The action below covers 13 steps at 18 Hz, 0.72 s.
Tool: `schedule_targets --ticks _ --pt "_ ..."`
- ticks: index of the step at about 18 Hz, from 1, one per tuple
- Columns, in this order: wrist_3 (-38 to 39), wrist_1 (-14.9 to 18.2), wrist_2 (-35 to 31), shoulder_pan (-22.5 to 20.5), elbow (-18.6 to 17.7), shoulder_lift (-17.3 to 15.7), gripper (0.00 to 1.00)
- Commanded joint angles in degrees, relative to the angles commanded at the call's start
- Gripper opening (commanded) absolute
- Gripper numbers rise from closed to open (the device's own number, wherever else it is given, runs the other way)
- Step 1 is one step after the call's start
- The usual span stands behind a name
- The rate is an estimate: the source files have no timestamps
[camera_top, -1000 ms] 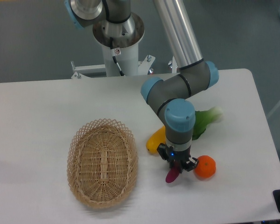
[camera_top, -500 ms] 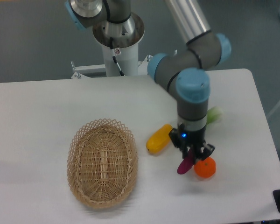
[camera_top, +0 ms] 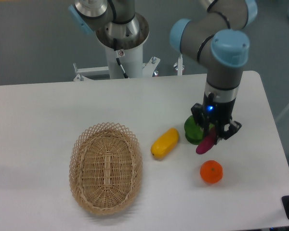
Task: Pick up the sweet potato from the table
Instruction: 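Lift the held sweet potato up above the bok choy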
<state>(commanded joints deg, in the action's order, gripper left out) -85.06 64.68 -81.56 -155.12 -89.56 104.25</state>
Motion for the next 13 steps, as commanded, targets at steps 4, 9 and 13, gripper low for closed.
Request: schedule_targets --ticks 4,9,13 --pt "-1.9 0.8 0.1 -1.1 -0.1 -0.7 0.25" --pt "-1.8 0.7 0.1 -1.1 0.2 -0.7 0.25" --pt "-1.6 0.5 0.1 -1.1 0.2 -0.7 0.25"
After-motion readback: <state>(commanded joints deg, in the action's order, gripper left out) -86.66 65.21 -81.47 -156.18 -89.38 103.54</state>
